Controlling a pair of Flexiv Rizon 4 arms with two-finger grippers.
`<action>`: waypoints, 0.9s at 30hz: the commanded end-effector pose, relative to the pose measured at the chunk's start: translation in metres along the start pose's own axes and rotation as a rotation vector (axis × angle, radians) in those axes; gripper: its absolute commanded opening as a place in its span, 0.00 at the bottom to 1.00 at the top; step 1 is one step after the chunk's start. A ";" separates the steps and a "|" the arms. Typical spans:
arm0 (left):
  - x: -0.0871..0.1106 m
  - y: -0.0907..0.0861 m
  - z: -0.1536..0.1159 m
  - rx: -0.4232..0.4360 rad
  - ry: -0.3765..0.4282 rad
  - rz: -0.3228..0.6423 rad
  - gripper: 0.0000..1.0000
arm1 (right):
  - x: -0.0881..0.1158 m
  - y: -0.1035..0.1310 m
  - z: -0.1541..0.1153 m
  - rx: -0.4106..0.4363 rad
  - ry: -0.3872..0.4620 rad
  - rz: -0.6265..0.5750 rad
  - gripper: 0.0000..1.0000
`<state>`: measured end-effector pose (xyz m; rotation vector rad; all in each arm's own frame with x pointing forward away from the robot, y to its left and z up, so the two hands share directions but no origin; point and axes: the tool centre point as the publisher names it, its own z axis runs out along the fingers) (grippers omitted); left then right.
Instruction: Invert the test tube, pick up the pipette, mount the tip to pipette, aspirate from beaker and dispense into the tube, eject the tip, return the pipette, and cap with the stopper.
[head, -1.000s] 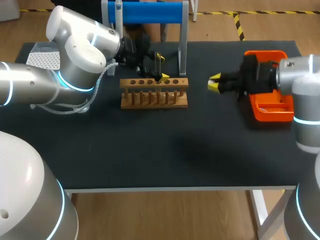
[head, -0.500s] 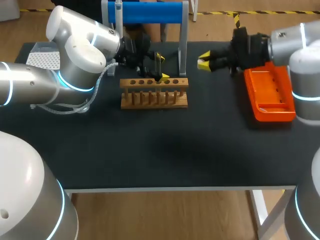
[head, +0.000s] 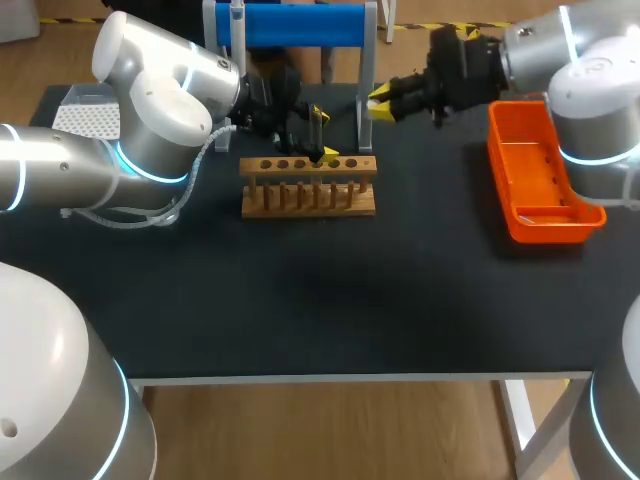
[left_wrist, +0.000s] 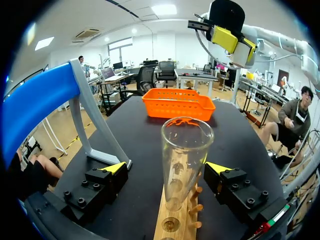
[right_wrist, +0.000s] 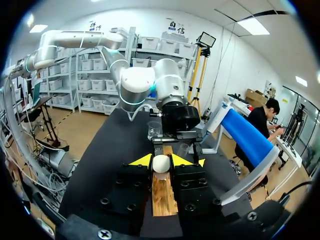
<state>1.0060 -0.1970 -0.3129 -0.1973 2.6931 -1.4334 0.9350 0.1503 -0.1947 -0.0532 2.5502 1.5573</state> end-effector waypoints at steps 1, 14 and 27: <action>-0.001 0.000 0.000 -0.002 0.004 -0.001 1.00 | -0.013 0.005 0.017 0.011 0.057 -0.002 0.00; -0.001 0.000 0.000 -0.002 0.004 -0.001 1.00 | -0.027 0.017 0.044 0.024 0.088 -0.020 0.00; -0.001 0.000 0.000 -0.002 0.004 -0.001 1.00 | -0.037 0.021 0.051 0.042 0.101 -0.011 0.00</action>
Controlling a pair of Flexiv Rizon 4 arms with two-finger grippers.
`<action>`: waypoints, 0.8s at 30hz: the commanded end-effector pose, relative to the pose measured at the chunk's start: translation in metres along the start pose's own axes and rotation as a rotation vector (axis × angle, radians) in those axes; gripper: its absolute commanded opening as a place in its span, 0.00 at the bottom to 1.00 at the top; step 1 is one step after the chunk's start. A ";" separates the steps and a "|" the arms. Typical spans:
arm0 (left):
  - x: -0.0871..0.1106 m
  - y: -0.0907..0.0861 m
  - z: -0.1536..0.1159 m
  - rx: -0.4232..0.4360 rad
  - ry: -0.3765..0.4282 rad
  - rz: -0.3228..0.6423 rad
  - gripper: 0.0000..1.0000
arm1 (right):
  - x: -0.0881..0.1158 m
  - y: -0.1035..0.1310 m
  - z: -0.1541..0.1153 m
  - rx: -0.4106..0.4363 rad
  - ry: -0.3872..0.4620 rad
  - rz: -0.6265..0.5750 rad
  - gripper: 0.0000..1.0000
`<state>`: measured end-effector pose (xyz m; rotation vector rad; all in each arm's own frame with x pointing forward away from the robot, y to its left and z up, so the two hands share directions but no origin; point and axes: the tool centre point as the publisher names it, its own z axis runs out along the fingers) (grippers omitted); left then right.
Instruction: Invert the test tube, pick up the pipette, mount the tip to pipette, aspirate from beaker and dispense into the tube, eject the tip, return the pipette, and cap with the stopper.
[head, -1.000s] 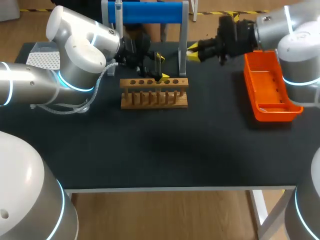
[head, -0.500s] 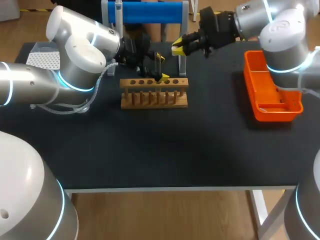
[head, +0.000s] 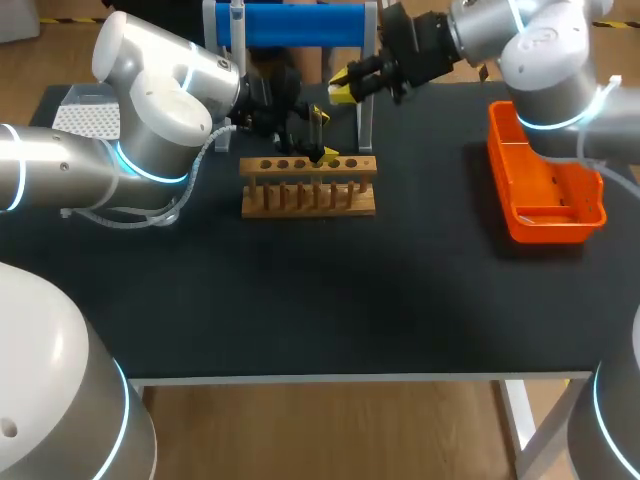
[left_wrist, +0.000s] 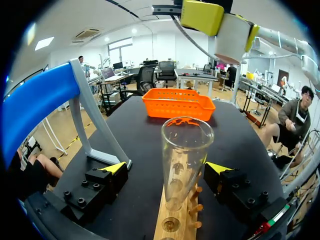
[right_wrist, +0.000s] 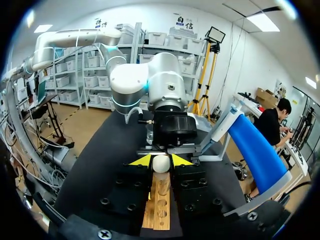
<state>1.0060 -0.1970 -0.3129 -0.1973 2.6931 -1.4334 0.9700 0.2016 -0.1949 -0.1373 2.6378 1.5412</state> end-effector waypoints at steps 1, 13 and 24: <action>-0.001 0.000 0.000 -0.002 0.004 -0.001 1.00 | -0.006 0.002 0.002 0.010 0.012 0.002 0.00; -0.001 0.000 0.000 -0.002 0.004 -0.001 1.00 | -0.010 -0.003 0.013 0.026 0.023 0.010 0.00; -0.001 0.000 0.000 -0.002 0.004 -0.001 1.00 | -0.014 -0.005 0.021 0.024 0.018 0.022 0.00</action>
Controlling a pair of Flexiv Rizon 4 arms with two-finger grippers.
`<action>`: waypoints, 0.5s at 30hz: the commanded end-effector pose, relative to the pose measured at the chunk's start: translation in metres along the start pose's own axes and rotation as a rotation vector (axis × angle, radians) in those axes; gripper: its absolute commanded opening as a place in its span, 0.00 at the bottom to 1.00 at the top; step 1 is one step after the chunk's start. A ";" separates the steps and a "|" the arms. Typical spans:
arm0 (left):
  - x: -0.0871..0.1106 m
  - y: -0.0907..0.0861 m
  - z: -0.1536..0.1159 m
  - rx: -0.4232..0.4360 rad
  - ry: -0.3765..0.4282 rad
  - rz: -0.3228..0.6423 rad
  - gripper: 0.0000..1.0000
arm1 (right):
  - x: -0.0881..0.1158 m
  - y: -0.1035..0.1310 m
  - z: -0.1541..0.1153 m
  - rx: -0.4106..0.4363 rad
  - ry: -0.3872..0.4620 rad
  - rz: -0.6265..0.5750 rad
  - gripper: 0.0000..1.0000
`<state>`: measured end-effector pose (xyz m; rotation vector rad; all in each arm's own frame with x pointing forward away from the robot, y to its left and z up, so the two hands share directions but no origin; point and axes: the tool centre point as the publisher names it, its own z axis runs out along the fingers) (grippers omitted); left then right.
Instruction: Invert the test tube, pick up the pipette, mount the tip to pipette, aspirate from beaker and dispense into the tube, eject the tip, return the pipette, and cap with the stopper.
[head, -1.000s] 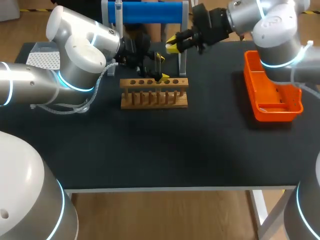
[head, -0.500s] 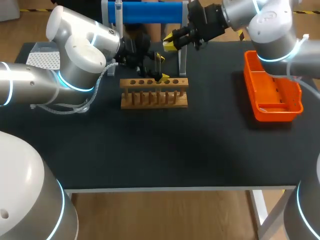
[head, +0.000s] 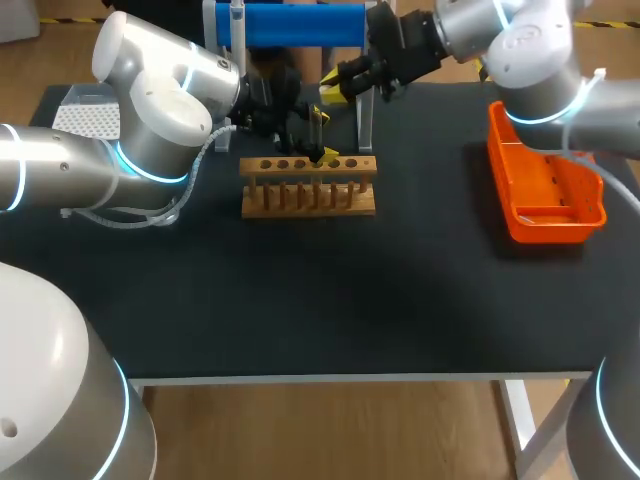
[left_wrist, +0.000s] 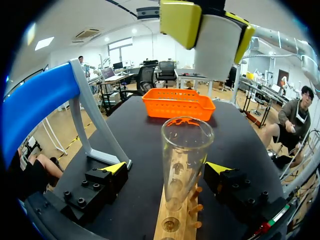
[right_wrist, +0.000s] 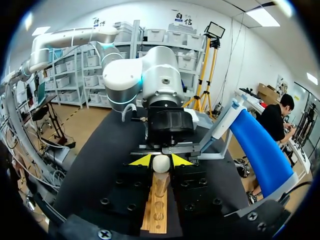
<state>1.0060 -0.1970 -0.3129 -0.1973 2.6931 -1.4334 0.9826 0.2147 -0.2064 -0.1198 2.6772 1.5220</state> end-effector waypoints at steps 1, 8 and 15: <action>-0.001 0.000 0.000 -0.002 0.004 -0.001 1.00 | -0.003 0.000 0.003 0.001 0.002 0.001 0.00; -0.001 0.000 0.000 -0.002 0.004 -0.001 1.00 | -0.004 -0.002 0.007 0.003 -0.004 0.005 0.00; -0.001 0.000 0.000 -0.002 0.004 -0.001 1.00 | -0.006 -0.004 0.010 0.007 -0.008 0.010 0.00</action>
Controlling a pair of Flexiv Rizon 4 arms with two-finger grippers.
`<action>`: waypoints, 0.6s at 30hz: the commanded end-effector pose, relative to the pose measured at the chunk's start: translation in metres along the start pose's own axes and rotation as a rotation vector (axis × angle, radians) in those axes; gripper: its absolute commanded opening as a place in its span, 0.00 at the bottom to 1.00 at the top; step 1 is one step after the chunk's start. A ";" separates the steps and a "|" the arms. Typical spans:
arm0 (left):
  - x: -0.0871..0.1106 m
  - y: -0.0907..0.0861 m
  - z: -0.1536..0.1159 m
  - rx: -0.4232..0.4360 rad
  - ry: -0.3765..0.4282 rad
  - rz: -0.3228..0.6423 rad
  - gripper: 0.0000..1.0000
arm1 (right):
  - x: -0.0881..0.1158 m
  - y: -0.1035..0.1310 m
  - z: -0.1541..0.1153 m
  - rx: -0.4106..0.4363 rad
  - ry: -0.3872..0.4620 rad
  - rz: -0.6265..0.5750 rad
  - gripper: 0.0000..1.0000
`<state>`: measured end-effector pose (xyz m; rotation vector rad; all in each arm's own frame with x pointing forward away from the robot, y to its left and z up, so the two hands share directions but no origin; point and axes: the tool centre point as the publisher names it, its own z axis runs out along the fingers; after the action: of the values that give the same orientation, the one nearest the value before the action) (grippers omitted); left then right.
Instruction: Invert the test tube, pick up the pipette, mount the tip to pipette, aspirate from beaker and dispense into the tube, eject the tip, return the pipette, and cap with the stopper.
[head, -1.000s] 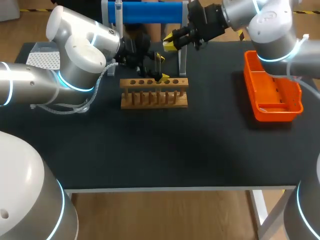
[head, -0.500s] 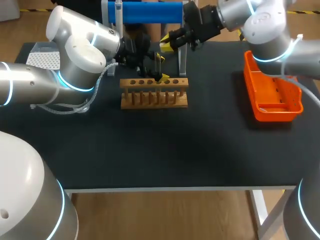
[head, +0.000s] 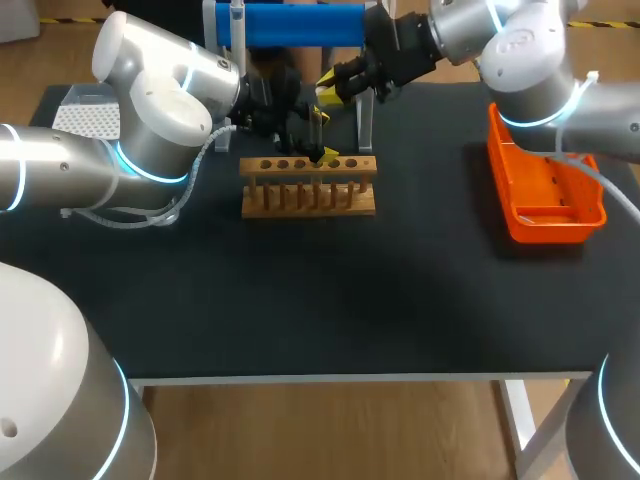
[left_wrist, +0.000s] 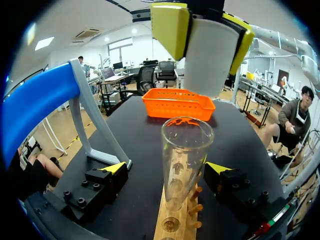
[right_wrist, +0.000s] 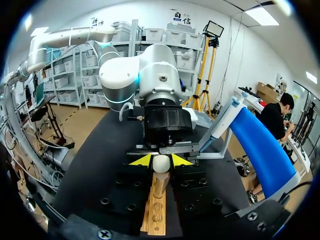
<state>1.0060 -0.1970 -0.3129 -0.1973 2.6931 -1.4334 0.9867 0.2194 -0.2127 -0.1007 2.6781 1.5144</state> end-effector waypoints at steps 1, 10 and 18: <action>-0.001 0.000 0.000 -0.002 0.004 -0.001 1.00 | -0.003 -0.001 0.003 0.002 0.001 0.002 0.00; -0.001 0.000 0.000 -0.002 0.004 -0.001 1.00 | -0.004 -0.003 0.007 0.007 0.001 0.006 0.00; -0.001 0.000 0.000 -0.002 0.004 -0.001 1.00 | -0.004 -0.005 0.008 0.014 0.002 0.010 0.00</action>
<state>1.0060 -0.1970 -0.3129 -0.1973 2.6931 -1.4334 0.9901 0.2233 -0.2201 -0.0883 2.6891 1.5046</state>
